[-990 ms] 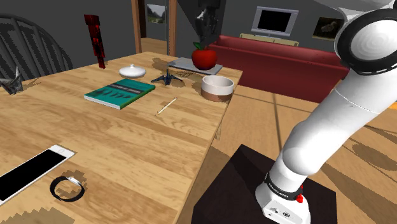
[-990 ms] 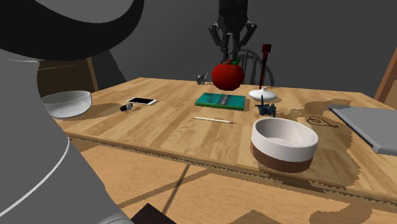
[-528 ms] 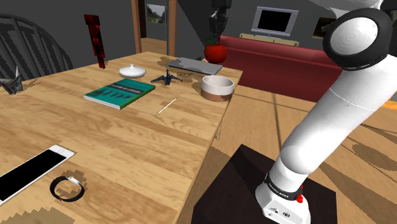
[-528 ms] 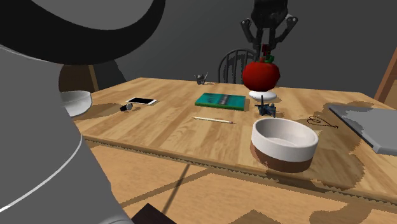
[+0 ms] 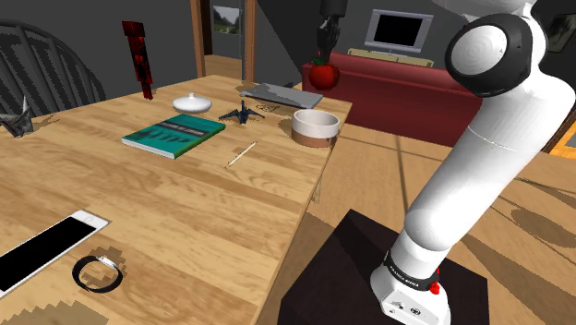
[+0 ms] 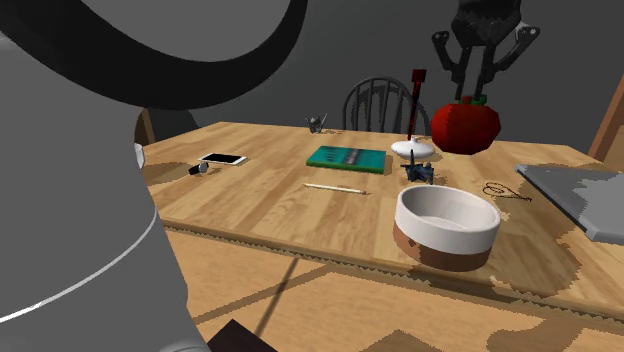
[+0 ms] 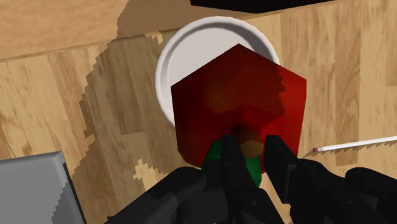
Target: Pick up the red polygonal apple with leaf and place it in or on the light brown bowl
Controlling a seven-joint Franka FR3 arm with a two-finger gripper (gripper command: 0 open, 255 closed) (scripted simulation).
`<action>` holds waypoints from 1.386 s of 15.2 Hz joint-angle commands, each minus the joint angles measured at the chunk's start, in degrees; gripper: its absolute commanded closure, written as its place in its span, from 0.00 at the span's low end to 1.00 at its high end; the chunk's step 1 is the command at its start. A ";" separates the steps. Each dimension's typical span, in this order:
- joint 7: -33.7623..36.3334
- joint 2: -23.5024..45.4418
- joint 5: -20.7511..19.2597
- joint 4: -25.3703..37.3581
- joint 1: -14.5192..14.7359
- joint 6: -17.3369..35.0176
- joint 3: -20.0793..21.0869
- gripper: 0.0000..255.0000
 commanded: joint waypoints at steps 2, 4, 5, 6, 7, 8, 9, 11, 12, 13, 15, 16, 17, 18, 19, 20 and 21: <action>-0.16 -1.45 -0.19 -4.09 -0.06 2.70 -0.05 1.00; -0.05 -2.42 -0.30 -6.88 -0.04 4.53 0.01 1.00; 0.00 -2.87 -0.35 -8.22 -0.03 5.42 0.03 1.00; 0.04 -3.30 -0.40 -9.53 -0.02 6.30 0.06 1.00; 0.09 -3.71 -0.44 -10.80 -0.02 7.18 0.08 1.00; 0.13 -4.10 -0.49 -12.05 -0.02 8.04 0.10 1.00; 0.17 -4.47 -0.53 -13.27 -0.01 8.89 0.12 1.00; 0.24 -5.15 -0.60 -15.64 -0.01 10.58 0.14 1.00; 0.27 -5.47 -0.64 -16.79 -0.02 11.41 0.16 1.00; 0.31 -5.77 -0.67 -17.91 -0.02 12.24 0.17 1.00; 0.37 -6.33 -0.73 -20.10 -0.03 13.87 0.18 1.00; 0.40 -6.58 -0.76 -21.16 -0.03 14.68 0.19 1.00; 0.42 -6.82 -0.79 -22.20 -0.04 15.48 0.19 1.00; 0.45 -7.04 -0.81 -23.22 -0.04 16.28 0.20 1.00; 0.47 -7.27 -0.84 -24.32 -0.05 17.16 0.20 1.00; 0.47 -7.28 -0.84 -24.34 -0.05 17.16 0.20 1.00; 0.47 -7.27 -0.84 -24.33 -0.05 17.16 0.20 1.00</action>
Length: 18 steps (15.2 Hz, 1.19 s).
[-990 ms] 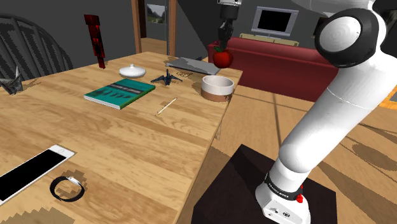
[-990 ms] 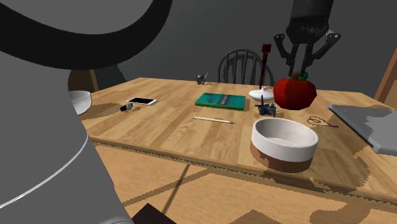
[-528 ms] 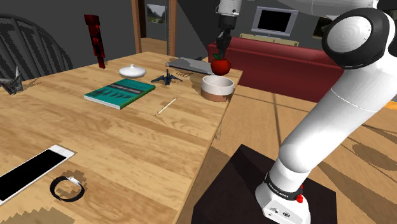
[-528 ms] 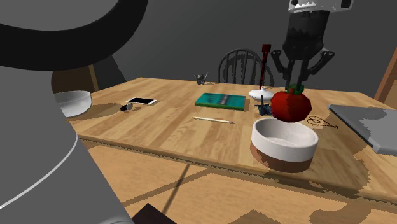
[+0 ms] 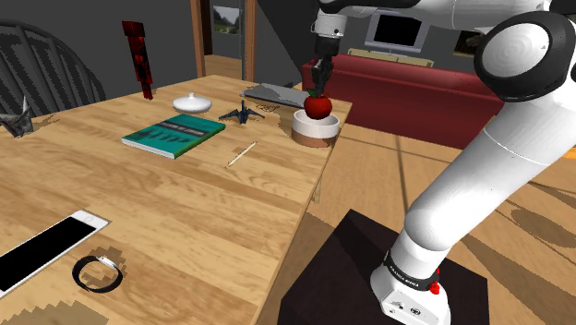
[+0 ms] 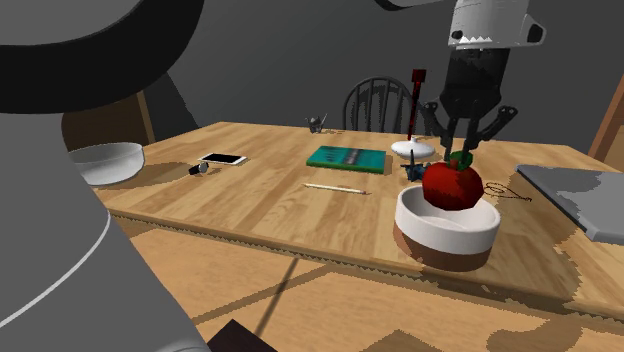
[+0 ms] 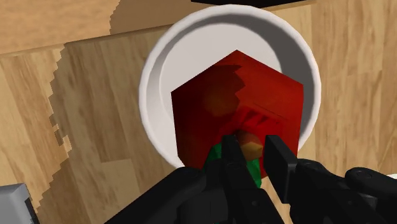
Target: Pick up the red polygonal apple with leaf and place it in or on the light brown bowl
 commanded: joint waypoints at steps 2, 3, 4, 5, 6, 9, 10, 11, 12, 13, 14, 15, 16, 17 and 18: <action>0.03 -0.14 -0.01 -0.31 0.01 0.23 0.02 1.00; 0.03 -0.14 -0.01 -0.31 0.01 0.23 0.02 1.00; 0.03 -0.14 -0.01 -0.31 0.01 0.23 0.02 1.00; 0.03 -0.14 -0.01 -0.31 0.01 0.23 0.02 1.00; 0.03 -0.14 -0.01 -0.31 0.01 0.23 0.02 1.00; 0.02 -0.14 -0.01 -0.30 0.00 0.22 0.01 0.00; 0.02 -0.14 -0.01 -0.30 0.00 0.22 0.01 0.00; 0.02 -0.14 -0.01 -0.30 0.00 0.22 0.01 0.00; 0.02 -0.14 -0.01 -0.30 0.00 0.22 0.01 0.00; -0.03 0.39 0.05 2.22 0.02 -1.77 0.01 0.00; -0.09 1.02 0.12 4.86 0.04 -3.79 0.00 0.00; -0.16 1.74 0.20 7.64 0.05 -5.85 -0.02 0.00; -0.23 2.38 0.27 9.92 0.05 -7.50 -0.04 0.00; -0.23 2.38 0.27 9.92 0.05 -7.50 -0.04 0.00; -0.23 2.36 0.27 9.90 0.05 -7.49 -0.04 0.00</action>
